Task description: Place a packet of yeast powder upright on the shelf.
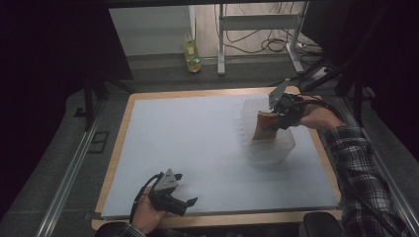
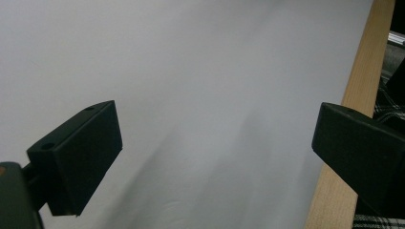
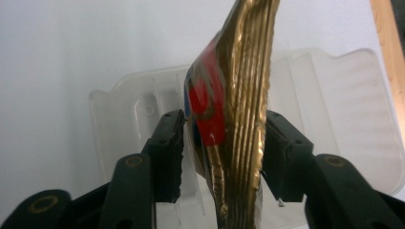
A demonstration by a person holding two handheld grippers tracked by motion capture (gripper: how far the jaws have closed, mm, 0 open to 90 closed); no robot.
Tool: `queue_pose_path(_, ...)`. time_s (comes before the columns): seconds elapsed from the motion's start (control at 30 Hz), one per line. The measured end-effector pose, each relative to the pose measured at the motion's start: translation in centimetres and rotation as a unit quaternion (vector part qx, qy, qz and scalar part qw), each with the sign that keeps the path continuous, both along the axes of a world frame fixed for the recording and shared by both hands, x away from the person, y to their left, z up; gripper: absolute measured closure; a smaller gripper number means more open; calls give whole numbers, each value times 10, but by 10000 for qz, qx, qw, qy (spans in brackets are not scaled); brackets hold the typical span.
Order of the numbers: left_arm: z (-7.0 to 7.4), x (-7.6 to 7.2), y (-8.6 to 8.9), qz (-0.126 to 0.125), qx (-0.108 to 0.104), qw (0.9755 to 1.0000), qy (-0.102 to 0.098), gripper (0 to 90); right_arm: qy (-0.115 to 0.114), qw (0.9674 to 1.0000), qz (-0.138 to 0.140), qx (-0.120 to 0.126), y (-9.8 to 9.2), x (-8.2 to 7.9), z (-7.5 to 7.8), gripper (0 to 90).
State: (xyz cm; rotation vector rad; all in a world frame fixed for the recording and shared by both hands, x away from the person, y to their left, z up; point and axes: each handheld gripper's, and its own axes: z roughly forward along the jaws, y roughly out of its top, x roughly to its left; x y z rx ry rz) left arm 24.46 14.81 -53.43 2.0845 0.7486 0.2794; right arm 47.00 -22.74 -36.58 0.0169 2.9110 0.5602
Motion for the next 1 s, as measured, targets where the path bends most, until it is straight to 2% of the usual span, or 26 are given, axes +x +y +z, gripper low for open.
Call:
queue_pose_path(0.33, 0, 0, -1, 5, 27, 10000, -4, 29, -82, 9998, -100, 117, 9, -8, 9, 412)
queue_pose_path(0.5, 0, 0, 0, 16, 35, 10000, -13, 29, -80, 9994, -74, 321, 15, -13, 15, 367)
queue_pose_path(0.57, 0, -1, 0, 16, 36, 10000, -13, 29, -103, 9990, -68, 429, 17, -15, 15, 348)
queue_pose_path(0.77, 0, -1, -1, 10, 53, 10000, 1, 29, -105, 9984, -197, 526, 21, -19, 13, 296)
queue_pose_path(1.0, 0, -1, 0, -2, 85, 10000, -2, 29, 10, 9937, -562, 973, 25, -21, 14, 228)
